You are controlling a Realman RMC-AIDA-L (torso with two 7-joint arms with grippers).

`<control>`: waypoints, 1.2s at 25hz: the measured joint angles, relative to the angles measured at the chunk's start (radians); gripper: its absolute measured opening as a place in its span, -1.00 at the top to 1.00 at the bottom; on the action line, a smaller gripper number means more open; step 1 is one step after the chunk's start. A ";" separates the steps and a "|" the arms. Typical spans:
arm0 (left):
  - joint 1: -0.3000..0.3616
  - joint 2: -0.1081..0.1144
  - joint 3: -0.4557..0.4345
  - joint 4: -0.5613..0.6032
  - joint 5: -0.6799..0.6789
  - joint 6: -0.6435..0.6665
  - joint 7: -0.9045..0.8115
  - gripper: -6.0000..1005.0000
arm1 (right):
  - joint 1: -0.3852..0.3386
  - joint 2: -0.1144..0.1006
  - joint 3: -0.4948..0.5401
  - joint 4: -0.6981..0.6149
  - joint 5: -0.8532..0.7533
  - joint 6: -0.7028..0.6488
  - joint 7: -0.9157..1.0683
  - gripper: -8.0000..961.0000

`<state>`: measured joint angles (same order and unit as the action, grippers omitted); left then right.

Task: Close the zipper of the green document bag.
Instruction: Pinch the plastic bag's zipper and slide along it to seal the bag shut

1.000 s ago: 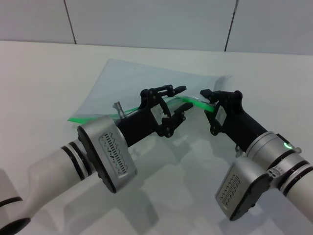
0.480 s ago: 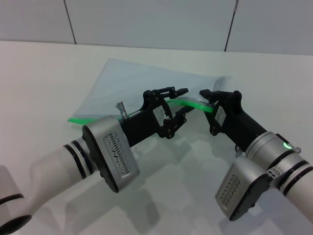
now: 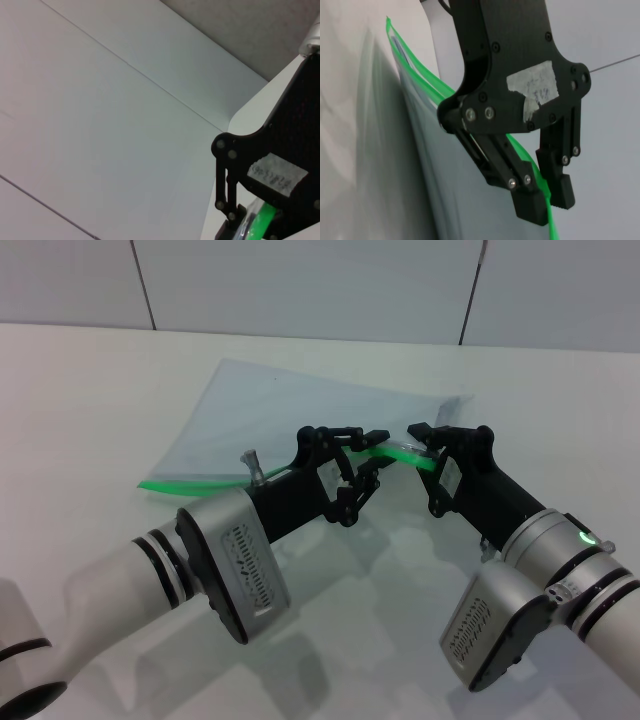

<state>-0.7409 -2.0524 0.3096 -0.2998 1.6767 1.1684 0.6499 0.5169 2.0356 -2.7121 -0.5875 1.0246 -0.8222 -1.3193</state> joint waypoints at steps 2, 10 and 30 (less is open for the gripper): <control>0.000 0.000 0.000 0.000 0.000 0.000 0.004 0.50 | 0.000 0.000 0.000 0.000 0.000 0.000 0.000 0.89; 0.000 -0.002 -0.005 -0.008 0.000 0.000 0.037 0.60 | 0.001 0.000 -0.002 0.000 0.000 0.000 0.000 0.89; 0.001 -0.001 -0.036 -0.027 -0.007 -0.020 0.037 0.82 | 0.002 -0.002 -0.001 0.004 -0.001 0.000 -0.002 0.89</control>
<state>-0.7400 -2.0533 0.2735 -0.3265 1.6696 1.1488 0.6873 0.5185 2.0337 -2.7134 -0.5836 1.0234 -0.8222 -1.3208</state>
